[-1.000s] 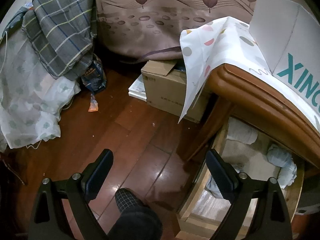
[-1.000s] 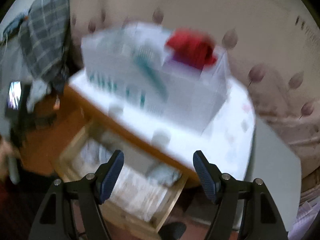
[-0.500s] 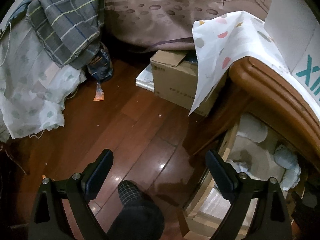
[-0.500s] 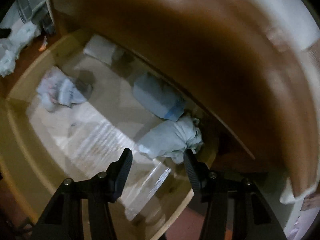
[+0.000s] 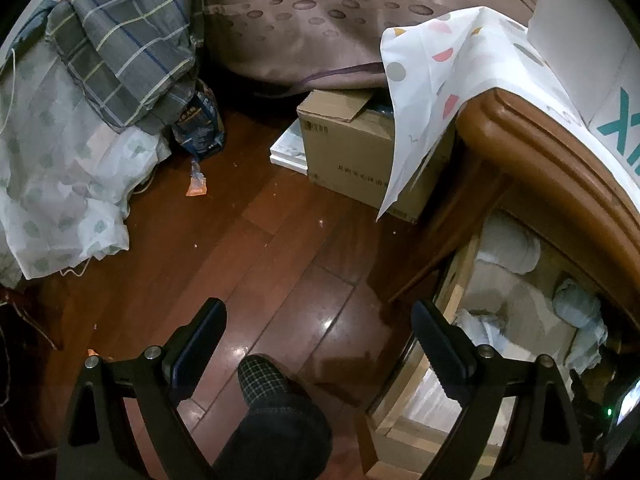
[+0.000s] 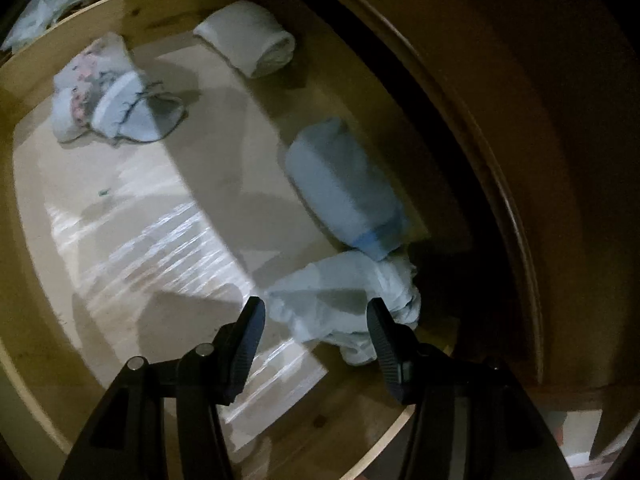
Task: Take underwear out of drawer
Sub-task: 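Grasp the white underwear with the right tool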
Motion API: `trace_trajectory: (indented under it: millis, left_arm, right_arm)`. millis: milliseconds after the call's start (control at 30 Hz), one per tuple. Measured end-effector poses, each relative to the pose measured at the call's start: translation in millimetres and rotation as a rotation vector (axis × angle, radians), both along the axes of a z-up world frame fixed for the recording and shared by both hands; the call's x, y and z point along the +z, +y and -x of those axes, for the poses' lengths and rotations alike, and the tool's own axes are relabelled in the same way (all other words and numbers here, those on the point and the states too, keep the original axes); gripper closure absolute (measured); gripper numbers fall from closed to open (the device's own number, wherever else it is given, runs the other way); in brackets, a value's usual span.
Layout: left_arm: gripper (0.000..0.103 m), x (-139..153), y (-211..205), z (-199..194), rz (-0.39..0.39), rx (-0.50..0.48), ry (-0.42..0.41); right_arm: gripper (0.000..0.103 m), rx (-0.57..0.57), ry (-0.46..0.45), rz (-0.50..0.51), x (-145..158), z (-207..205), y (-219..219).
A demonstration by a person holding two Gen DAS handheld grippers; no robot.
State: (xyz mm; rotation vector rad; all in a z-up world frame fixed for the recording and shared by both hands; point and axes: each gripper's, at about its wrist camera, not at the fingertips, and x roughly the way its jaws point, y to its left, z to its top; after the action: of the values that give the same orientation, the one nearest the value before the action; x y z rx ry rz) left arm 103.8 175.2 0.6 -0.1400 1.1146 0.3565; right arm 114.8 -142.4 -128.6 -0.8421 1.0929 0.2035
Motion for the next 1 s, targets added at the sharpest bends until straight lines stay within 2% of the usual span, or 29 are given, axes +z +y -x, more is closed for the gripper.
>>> trace_trajectory:
  millis: [267,333,367,400,433,600,767,900,967,1000]
  left_arm:
    - [0.011,-1,-6,-1,-0.016,-0.022,0.001]
    - [0.011,-2,-9,0,-0.02,-0.026,0.005]
    - [0.011,-2,-10,0,-0.017,-0.029,0.003]
    - [0.011,-3,-11,-1,-0.018,-0.031,0.004]
    - [0.011,-2,-11,-1,-0.021,-0.036,0.005]
    - [0.011,-2,-13,-1,-0.02,-0.046,0.002]
    - [0.011,-3,-14,0,-0.015,-0.046,0.008]
    - [0.011,-3,-17,-2,-0.018,-0.054,0.008]
    - [0.011,-4,-18,-2,-0.02,-0.059,0.01]
    - [0.011,-4,-19,-2,-0.018,-0.06,0.01]
  right_arm:
    - [0.046,0.004,0.017,-0.004,-29,-21,-8]
    - [0.05,0.012,0.014,-0.008,-32,-22,-8]
    - [0.055,0.012,0.016,-0.015,-32,-23,-9]
    - [0.065,0.008,0.013,-0.014,-34,-24,-10]
    - [0.069,0.003,0.013,-0.02,-32,-26,-12]
    - [0.076,-0.055,0.089,-0.13,-18,-31,-26]
    - [0.077,-0.022,0.181,-0.208,-17,-18,-24]
    - [0.077,0.033,0.229,-0.231,-18,-5,-12]
    - [0.073,0.059,0.231,-0.222,-18,0,-6]
    - [0.065,0.06,0.228,-0.223,-16,2,-5]
